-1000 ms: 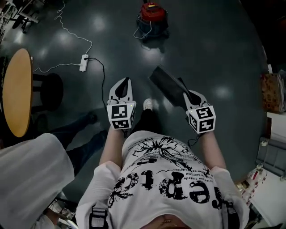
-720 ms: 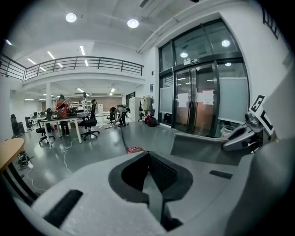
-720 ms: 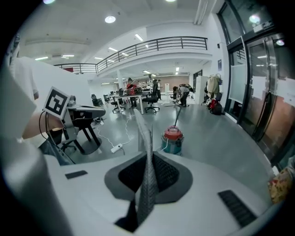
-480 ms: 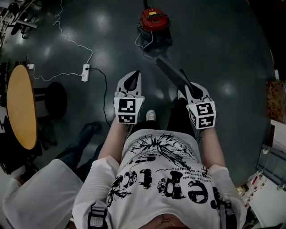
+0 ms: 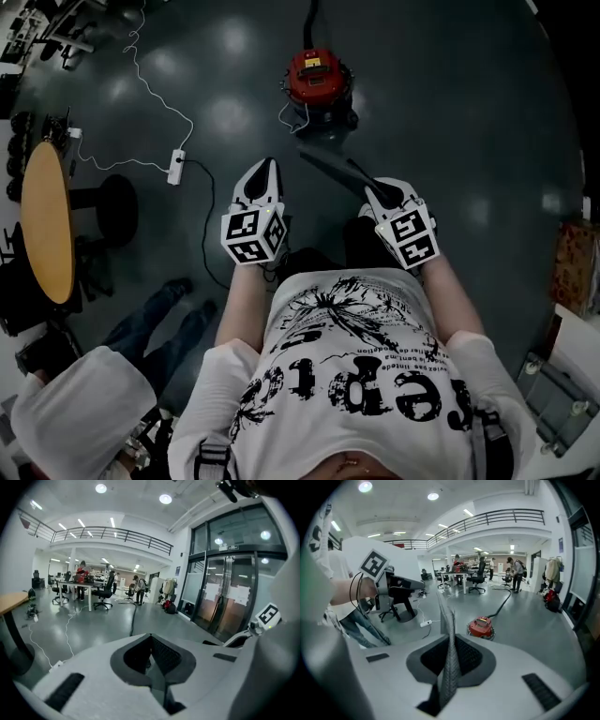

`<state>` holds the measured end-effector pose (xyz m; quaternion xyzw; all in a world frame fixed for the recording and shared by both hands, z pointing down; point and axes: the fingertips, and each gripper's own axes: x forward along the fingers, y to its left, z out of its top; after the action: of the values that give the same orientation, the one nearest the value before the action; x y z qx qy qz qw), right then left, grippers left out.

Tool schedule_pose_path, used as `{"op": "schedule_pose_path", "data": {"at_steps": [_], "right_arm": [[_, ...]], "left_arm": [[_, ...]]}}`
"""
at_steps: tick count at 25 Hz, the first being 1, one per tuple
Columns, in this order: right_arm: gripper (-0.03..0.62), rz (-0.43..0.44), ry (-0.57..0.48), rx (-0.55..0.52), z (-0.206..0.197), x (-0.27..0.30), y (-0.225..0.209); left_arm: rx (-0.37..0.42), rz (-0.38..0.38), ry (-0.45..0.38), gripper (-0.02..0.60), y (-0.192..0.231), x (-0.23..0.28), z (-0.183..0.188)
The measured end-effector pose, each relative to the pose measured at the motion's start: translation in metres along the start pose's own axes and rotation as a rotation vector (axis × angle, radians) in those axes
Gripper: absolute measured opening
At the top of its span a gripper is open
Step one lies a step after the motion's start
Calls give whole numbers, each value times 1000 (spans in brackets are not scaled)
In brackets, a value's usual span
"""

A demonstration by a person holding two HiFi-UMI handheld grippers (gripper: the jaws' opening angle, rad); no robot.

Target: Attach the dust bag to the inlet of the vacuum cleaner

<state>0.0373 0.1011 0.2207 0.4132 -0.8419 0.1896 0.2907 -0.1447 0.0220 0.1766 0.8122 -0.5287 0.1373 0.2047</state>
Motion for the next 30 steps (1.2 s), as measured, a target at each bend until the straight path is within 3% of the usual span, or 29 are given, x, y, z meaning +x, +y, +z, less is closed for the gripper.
{"op": "schedule_pose_path", "data": {"at_steps": [4, 8, 11, 14, 21, 24, 26, 30], "right_arm": [[25, 76, 45, -120, 12, 16, -48], [25, 104, 100, -164, 10, 41, -85], [25, 121, 134, -177, 0, 69, -105], [25, 121, 181, -178, -13, 99, -125], [25, 118, 172, -157, -29, 189, -170], [25, 171, 151, -206, -56, 235, -175], [25, 210, 137, -251, -82, 268, -176], [25, 236, 109, -317, -137, 332, -187]], "left_arm": [[151, 39, 20, 5, -24, 53, 13], [138, 25, 38, 5, -31, 100, 13], [160, 27, 79, 5, -19, 140, 0], [128, 29, 123, 5, -3, 181, -14], [161, -34, 79, 5, 34, 281, -32], [221, -61, 56, 5, 48, 327, -58], [240, -27, 54, 5, 66, 356, -82], [198, 9, 14, 5, 97, 403, -137]]}}
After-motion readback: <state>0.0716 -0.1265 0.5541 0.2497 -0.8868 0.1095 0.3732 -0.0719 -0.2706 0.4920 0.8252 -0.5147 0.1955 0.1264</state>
